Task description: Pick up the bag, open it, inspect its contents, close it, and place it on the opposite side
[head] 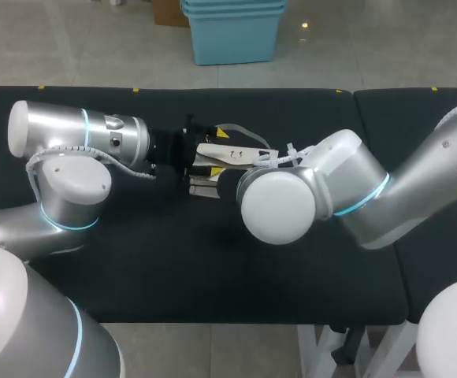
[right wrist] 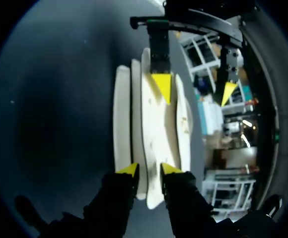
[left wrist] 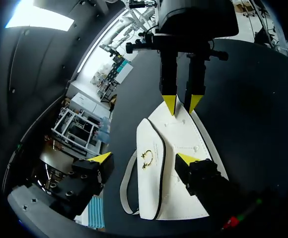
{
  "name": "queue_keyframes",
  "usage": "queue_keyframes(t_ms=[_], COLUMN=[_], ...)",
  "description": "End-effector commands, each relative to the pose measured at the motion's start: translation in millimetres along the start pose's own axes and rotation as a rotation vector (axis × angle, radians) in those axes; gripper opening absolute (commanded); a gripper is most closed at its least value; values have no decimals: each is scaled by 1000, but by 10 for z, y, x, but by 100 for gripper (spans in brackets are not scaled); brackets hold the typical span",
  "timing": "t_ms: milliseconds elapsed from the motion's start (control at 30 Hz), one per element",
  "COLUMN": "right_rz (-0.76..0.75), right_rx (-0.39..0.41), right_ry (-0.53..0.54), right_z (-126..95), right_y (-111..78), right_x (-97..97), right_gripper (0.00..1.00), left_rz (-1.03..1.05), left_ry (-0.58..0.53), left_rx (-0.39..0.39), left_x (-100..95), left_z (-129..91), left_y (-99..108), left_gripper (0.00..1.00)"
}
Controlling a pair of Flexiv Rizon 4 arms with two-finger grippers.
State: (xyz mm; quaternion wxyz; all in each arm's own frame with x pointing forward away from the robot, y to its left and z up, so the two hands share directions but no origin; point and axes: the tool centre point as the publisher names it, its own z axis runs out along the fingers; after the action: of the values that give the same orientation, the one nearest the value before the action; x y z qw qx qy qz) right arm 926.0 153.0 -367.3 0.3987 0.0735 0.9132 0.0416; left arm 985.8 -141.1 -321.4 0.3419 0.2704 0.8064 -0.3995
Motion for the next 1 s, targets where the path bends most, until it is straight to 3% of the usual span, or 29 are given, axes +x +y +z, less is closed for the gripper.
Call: queue_keyframes(t_ms=[33, 433, 567, 733, 833, 900, 1000], right_rz=[15, 1, -13, 27, 45, 47, 47], right_rx=[-36, -60, -23, 21, 44, -17, -17], right_ry=[41, 236, 319, 455, 487, 556, 556], right_z=[-184, -470, -500, -526, -565, -579, -579], right_y=[-99, -170, -171, -198, -254, -282, -282], right_x=[-153, -499, -591, -709, -791, -835, -835], right_gripper=[100, 100, 100, 100, 100, 100, 100], left_rz=[-2, -124, -272, -395, -482, -489, -489], left_ry=[-10, 45, 102, 172, 237, 260, 260], left_rx=[-6, -58, -1, -38, -15, -28, -28], left_x=[-7, -249, -267, -264, -267, -268, -268], left_z=[-146, -479, -518, -595, -639, -648, -648], left_y=[-70, -95, -75, -10, 22, 20, 20], left_gripper=[100, 100, 100, 100, 100, 100, 100])
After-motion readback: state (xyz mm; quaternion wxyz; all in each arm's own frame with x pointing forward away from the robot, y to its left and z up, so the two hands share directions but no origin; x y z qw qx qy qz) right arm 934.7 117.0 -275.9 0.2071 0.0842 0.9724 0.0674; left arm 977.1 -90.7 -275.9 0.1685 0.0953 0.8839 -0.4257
